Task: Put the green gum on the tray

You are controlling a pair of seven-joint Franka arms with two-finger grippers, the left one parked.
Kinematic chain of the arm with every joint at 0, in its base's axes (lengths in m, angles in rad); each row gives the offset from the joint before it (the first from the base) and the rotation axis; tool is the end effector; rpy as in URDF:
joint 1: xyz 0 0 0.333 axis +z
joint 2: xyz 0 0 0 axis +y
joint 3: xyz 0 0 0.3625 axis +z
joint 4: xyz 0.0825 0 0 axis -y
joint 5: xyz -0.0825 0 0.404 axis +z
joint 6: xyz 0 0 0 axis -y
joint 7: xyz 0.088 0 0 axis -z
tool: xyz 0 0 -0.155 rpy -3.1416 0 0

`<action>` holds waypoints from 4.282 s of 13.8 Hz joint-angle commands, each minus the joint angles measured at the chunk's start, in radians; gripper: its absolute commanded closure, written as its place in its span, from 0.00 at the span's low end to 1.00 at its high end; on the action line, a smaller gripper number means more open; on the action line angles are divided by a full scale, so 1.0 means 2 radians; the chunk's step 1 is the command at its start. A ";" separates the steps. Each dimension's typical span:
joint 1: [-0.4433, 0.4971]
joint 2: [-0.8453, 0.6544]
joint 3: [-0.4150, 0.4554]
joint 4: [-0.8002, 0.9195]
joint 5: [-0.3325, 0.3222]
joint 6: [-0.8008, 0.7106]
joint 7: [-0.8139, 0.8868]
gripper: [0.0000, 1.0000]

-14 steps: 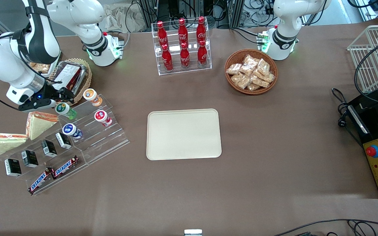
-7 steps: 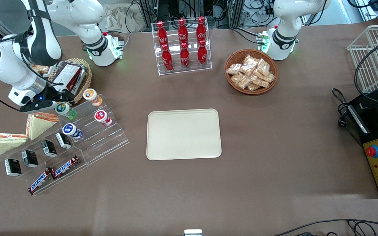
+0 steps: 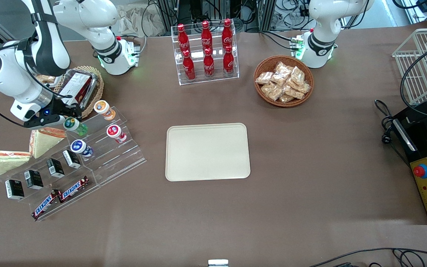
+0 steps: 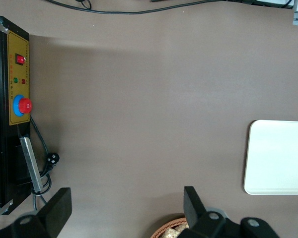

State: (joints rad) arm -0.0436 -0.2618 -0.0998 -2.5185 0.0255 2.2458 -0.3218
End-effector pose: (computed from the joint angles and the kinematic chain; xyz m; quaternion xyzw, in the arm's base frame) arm 0.4330 -0.0599 0.3560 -0.9963 -0.0828 0.0008 0.0236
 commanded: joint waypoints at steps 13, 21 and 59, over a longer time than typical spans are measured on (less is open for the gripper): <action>0.049 0.016 0.006 0.275 0.014 -0.303 0.081 0.61; 0.271 0.092 0.007 0.372 0.024 -0.282 0.417 0.60; 0.422 0.249 -0.018 0.261 -0.043 0.049 0.698 0.00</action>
State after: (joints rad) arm 0.8011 0.2825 -0.1330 -2.0640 -0.0429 2.4728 1.1187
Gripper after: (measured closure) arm 0.000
